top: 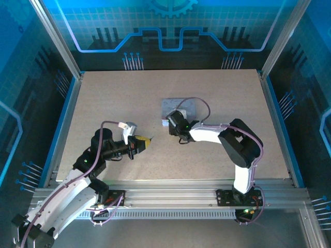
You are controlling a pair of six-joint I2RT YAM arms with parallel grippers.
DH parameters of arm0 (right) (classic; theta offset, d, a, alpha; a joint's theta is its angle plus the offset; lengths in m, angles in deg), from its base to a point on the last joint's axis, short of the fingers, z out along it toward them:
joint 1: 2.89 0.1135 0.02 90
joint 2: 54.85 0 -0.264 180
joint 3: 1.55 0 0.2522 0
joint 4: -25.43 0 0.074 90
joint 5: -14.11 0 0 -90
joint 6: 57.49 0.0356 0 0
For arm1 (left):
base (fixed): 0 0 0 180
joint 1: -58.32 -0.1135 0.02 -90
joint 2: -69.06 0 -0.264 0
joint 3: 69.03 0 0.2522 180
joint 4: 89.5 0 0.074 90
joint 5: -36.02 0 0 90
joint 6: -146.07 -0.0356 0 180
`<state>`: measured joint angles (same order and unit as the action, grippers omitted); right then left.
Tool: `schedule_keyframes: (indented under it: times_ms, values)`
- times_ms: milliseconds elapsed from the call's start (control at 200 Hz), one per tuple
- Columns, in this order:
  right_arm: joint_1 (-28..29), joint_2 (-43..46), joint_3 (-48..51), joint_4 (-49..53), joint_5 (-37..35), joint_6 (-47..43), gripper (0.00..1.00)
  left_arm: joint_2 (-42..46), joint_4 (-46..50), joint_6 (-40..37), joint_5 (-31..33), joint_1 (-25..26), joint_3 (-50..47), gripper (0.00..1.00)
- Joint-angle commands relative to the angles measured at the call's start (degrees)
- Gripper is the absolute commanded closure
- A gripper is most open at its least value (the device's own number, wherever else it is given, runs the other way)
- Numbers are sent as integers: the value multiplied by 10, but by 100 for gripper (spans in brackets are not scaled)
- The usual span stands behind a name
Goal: Unlock a padlock with a key
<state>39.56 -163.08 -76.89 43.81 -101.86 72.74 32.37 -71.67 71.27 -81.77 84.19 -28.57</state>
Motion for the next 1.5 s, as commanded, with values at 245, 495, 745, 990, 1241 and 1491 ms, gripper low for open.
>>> schedule_keyframes:
  times_ms: [245, 495, 745, 990, 1241, 1491]
  values:
    - [-9, -2, -22, 29, -12, 12, 77, -9, -16, -17, 4, 1, -19, 100]
    - [-11, 34, -44, 80, 23, -15, 95, -10, -40, -17, 3, 1, -41, 100]
    - [-20, 46, -94, 151, 96, -30, 100, -25, -73, -43, -16, 1, -59, 100]
    - [-44, 49, -125, 195, 211, -15, 100, -82, -120, -32, -10, 1, -61, 100]
    - [-74, 58, -150, 220, 336, -5, 100, -154, -273, -17, 33, 18, -108, 100]
    - [-107, 71, -141, 194, 461, 38, 100, -276, -425, 2, 30, 22, -102, 100]
